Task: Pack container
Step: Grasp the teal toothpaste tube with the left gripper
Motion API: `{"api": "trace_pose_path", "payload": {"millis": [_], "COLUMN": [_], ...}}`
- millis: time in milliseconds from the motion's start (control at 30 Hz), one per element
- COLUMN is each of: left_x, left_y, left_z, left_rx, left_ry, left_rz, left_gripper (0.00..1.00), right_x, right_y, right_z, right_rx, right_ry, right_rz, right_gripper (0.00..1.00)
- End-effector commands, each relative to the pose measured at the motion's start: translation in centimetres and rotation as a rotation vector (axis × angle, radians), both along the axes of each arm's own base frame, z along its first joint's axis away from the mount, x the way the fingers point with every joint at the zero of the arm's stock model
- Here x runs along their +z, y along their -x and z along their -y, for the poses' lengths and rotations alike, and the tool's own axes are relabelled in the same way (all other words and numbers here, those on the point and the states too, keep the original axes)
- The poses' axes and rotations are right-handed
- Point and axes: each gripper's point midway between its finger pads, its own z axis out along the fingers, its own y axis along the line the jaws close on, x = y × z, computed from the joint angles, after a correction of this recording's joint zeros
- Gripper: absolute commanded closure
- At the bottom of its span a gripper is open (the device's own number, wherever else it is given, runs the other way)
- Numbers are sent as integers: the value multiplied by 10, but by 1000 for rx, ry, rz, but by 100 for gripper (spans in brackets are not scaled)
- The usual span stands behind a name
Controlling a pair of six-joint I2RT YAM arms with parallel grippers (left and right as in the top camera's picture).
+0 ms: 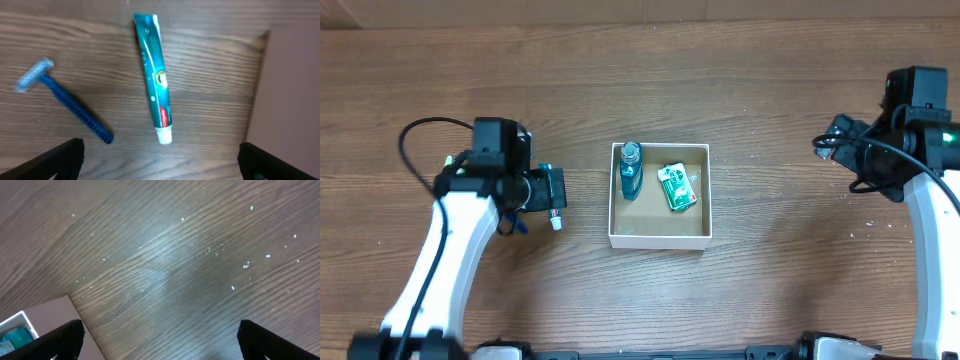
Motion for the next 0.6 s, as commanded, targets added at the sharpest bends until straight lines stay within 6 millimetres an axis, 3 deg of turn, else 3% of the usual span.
{"api": "trace_pose_path", "payload": {"millis": [0, 167, 433, 500, 567], "left_x": [-31, -70, -101, -104, -104], "left_y": [-13, -23, -24, -20, -19], "left_z": [0, 1, 0, 0, 0], "left_rx": [33, 86, 109, 109, 109], "left_ry": [2, 11, 7, 6, 5], "left_rz": [-67, -134, -189, -209, -216], "left_gripper": [0, 0, 1, 8, 28], "right_x": [-6, -6, -6, -6, -6], "right_y": [2, 1, 1, 1, 1], "right_z": [-2, -2, -2, -2, -2], "right_rx": [5, 5, 5, 5, 5], "right_ry": [-21, -22, -22, -22, -22], "right_rz": [-2, -3, -4, -4, -4], "right_gripper": [0, 0, 0, 0, 0]}}
